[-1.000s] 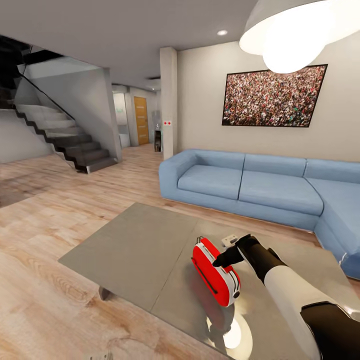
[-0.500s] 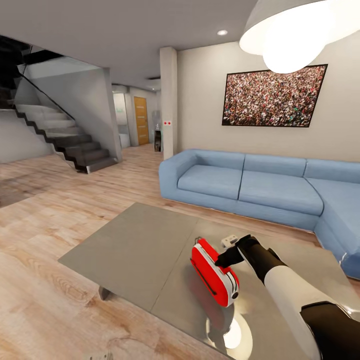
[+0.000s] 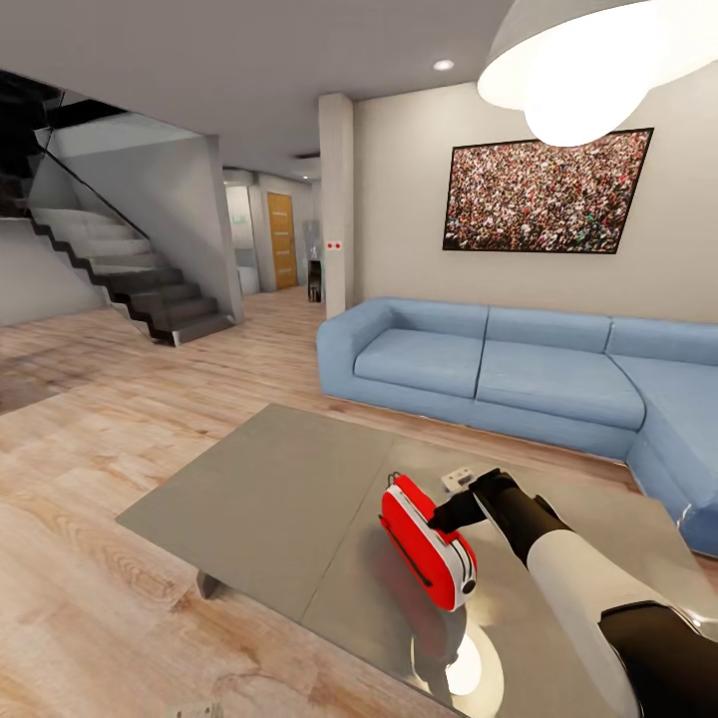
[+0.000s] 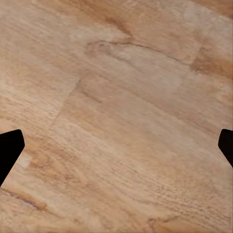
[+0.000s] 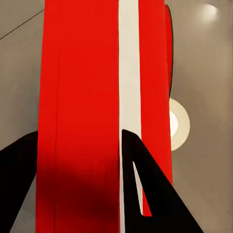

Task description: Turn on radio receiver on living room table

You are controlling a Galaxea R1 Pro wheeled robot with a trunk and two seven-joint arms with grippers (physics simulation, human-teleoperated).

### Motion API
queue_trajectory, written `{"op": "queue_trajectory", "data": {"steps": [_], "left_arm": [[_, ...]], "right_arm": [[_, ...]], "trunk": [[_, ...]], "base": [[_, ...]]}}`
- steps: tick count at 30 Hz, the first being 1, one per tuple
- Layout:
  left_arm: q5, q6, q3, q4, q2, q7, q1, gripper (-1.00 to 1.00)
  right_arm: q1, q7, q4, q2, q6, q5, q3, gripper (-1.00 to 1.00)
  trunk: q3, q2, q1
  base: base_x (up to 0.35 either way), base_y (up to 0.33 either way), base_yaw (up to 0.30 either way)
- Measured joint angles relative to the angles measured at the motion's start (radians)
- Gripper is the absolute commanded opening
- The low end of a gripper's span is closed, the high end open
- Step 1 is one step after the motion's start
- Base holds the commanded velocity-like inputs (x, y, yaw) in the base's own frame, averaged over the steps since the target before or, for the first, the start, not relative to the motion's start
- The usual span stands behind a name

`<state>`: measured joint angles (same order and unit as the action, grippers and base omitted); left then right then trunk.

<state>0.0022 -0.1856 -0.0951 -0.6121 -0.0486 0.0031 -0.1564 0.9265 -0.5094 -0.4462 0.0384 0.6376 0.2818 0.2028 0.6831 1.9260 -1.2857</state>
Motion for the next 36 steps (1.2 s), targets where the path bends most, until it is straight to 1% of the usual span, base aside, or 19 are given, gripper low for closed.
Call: {"op": "queue_trajectory", "data": {"steps": [3, 4, 5, 11, 14, 17, 19, 36], "left_arm": [[-0.001, 0.0, 0.001, 0.0, 0.0, 0.0, 0.0, 1.0], [-0.001, 0.0, 0.0, 0.0, -0.004, 0.0, 0.0, 1.0], [-0.001, 0.001, 0.0, 0.0, -0.004, 0.0, 0.0, 1.0], [-0.001, 0.002, 0.0, 0.0, -0.006, -0.001, 0.0, 1.0], [-0.006, 0.008, -0.001, 0.0, -0.006, -0.001, 0.0, 1.0], [-0.009, 0.04, -0.003, 0.0, -0.008, -0.001, 0.0, 1.0], [-0.01, 0.048, -0.004, 0.0, -0.008, -0.001, 0.0, 1.0], [-0.01, 0.052, -0.003, 0.001, -0.007, -0.002, 0.0, 1.0]], "right_arm": [[0.0, 0.0, 0.0, 0.0, 0.0, 0.0, 0.0, -1.0], [0.0, 0.0, 0.0, -0.004, -0.002, 0.004, 0.0, -1.0], [0.0, 0.0, 0.0, -0.004, 0.002, -0.005, 0.0, -1.0], [0.0, 0.001, 0.0, -0.005, 0.001, -0.003, 0.0, -1.0], [0.0, 0.002, 0.0, -0.005, 0.0, -0.001, 0.0, -1.0], [0.0, 0.002, 0.0, -0.005, 0.0, 0.0, 0.0, -1.0], [0.0, 0.002, 0.0, -0.006, 0.0, -0.001, 0.0, -1.0], [0.0, 0.002, 0.0, -0.009, -0.001, 0.002, 0.0, -1.0]], "trunk": [[0.0, 0.0, 0.0], [0.0, 0.0, 0.0], [0.0, 0.0, 0.0], [0.0, 0.0, 0.0], [-0.009, -0.021, 0.011], [-0.019, -0.042, 0.023], [-0.025, -0.056, 0.031], [-0.078, -0.175, 0.096]], "base": [[0.0, 0.0, 0.0], [0.0, 0.0, 0.0], [0.0, 0.0, 0.0], [0.0, 0.0, 0.0], [0.0, 0.0, 0.0], [0.0, 0.0, 0.0], [0.0, 0.0, 0.0], [0.0, 0.0, 0.0]]}}
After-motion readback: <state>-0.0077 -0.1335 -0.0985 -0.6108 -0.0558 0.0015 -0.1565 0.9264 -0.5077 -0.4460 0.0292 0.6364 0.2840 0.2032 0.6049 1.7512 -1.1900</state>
